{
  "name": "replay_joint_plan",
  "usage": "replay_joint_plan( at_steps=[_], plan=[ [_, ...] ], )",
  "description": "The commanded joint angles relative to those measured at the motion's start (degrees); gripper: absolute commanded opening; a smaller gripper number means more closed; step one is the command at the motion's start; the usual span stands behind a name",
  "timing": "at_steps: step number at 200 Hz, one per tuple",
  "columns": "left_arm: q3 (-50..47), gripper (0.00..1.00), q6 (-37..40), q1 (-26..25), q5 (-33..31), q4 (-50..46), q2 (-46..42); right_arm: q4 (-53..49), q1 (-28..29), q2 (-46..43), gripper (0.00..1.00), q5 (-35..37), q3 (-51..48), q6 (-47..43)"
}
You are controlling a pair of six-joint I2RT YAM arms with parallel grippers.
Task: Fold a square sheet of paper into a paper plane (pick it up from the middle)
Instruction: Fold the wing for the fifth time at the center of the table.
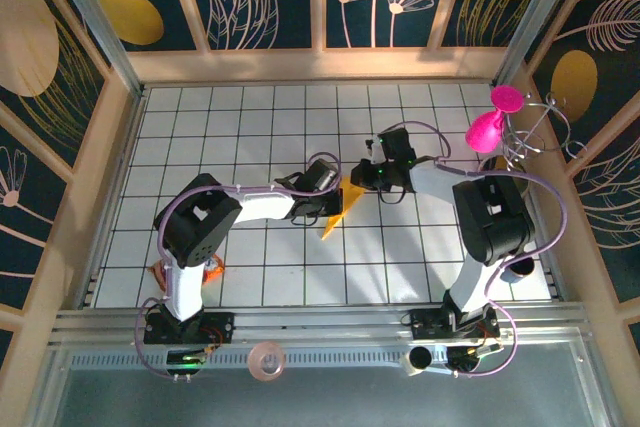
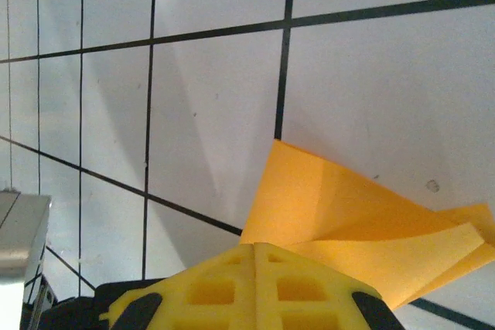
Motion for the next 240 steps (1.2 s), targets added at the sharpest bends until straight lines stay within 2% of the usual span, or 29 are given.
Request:
replay_joint_plan(
  at_steps=[1,79,151,181,205,232,240],
  plan=[
    [-1.26,0.0,-0.47,0.4,-1.47,-4.73,1.78,-0.35,1.53,0.03,0.0,-0.43,-2.89,1.01],
    [-2.02,0.0,0.1,0.36,-3.73,-7.45,2.69,1.81,1.22,5.88,0.0,-1.7,-3.65,2.15],
    [-11.01,0.0,0.59,0.36,-5.13,-7.67,2.19,7.66,-9.51,6.86,0.0,-0.17,-3.02,2.78],
    [-10.99,0.0,0.66,0.41,-4.63,-6.55,1.96,7.27,-12.27,8.53,0.0,2.25,-0.1,2.87],
    [-8.3,0.0,1.69,0.36,-3.52,-5.85,1.49,6.36,-11.92,7.3,0.0,2.82,0.82,2.78],
    [-2.42,0.0,2.74,0.43,-1.85,-5.17,-1.5,4.33,-8.52,1.39,0.0,5.92,-0.02,2.07],
    [-1.23,0.04,2.87,0.45,-1.38,-4.55,-3.1,3.47,-7.38,-0.71,0.0,7.41,-0.63,2.22]
  ],
)
